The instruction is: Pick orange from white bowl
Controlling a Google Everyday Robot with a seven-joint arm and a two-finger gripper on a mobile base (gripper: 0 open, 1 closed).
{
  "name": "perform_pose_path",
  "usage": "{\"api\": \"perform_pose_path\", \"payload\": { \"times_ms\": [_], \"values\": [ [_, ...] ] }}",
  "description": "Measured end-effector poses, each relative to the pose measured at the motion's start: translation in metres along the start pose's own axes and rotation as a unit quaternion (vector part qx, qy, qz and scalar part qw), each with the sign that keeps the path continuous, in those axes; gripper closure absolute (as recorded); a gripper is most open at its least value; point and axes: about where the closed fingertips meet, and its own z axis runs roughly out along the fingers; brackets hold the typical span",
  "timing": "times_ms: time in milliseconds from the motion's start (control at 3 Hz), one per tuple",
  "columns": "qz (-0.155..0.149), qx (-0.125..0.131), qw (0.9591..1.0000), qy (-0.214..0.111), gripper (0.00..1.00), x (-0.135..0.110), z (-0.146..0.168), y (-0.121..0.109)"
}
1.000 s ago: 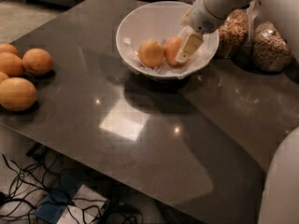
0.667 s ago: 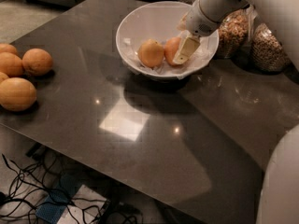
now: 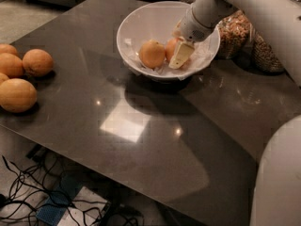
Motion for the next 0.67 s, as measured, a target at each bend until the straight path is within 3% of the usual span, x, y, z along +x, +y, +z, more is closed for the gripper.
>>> {"api": "perform_pose_path", "payload": {
  "times_ms": [667],
  "values": [
    [0.014, -0.011, 0.9998, 0.010, 0.32, 0.0169, 0.0204, -0.0004]
  ]
}}
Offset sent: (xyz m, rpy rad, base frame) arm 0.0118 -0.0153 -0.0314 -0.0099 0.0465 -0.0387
